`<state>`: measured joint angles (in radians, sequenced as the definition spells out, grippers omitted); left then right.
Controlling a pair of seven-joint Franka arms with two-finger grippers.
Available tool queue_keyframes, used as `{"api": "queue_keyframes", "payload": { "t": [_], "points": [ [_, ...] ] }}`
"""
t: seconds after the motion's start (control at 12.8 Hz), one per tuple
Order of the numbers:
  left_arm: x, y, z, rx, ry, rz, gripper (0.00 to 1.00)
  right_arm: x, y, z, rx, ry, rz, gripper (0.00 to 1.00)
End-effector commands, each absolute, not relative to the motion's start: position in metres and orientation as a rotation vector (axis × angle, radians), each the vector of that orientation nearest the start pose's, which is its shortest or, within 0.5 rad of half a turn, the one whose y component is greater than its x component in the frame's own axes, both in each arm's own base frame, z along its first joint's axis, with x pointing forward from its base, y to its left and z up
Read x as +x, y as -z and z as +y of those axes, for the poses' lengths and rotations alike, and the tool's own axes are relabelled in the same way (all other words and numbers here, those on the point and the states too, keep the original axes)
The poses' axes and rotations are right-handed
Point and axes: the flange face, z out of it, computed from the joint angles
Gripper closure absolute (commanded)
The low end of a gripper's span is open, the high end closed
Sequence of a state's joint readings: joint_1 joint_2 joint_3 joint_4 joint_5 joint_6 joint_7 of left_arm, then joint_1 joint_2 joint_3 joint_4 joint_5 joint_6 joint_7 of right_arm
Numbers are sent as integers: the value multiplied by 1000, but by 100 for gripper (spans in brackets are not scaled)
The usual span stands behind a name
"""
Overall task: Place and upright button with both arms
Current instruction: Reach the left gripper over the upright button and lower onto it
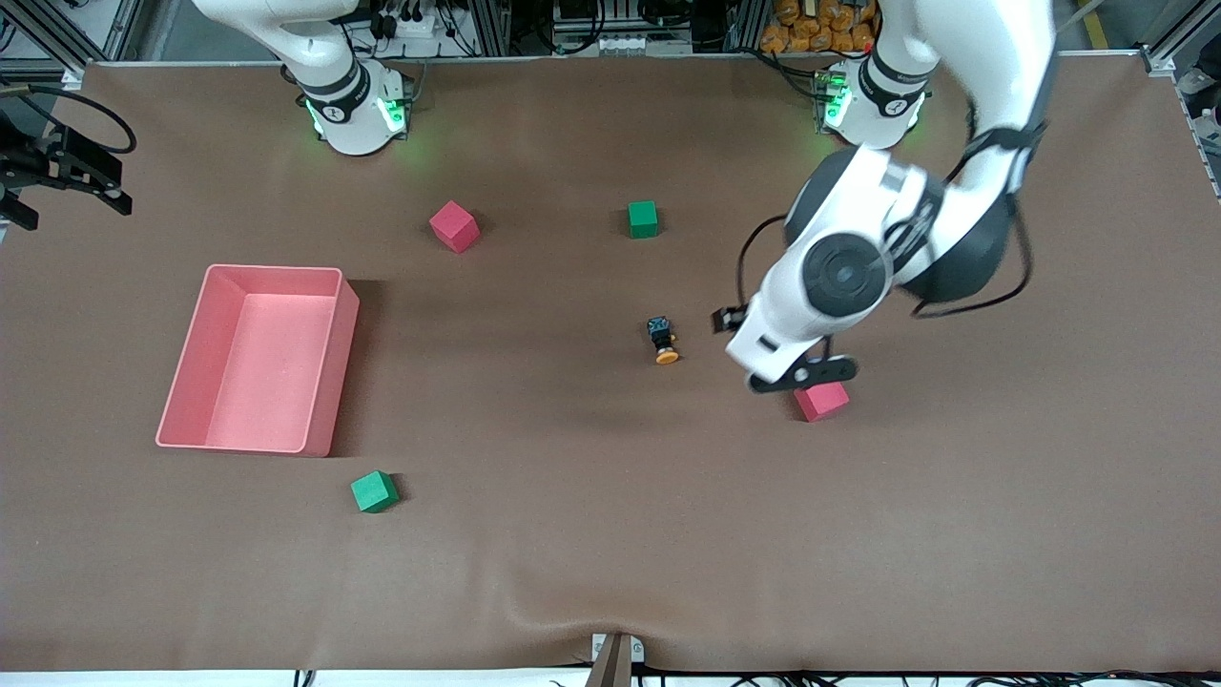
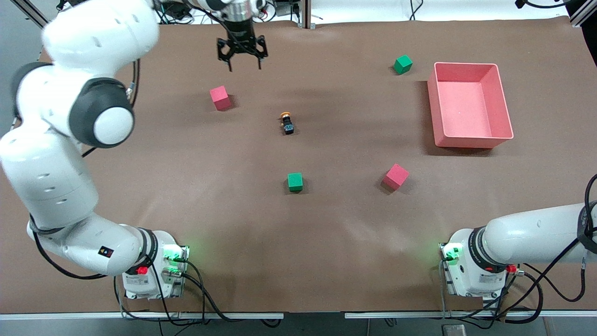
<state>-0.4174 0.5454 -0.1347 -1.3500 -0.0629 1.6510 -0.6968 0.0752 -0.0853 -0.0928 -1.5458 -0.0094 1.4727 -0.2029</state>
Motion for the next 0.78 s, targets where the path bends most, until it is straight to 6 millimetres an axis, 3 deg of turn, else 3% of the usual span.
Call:
{"api": "queue_keyframes", "payload": {
  "t": [0.0, 0.16, 0.55, 0.7],
  "points": [
    [586, -355, -397, -3064, -427, -392, 0, 517, -681, -26, -3149, 8, -267, 0],
    [584, -335, -408, -3069, -442, -422, 0, 519, -683, -32, -3151, 18, -245, 0],
    [582, -298, -413, -3105, -609, -381, 0, 515, -679, -33, -3139, -43, -226, 0],
    [580, -277, -416, -3098, -632, -376, 0, 516, -677, -50, -3134, -44, -182, 0]
  ]
}}
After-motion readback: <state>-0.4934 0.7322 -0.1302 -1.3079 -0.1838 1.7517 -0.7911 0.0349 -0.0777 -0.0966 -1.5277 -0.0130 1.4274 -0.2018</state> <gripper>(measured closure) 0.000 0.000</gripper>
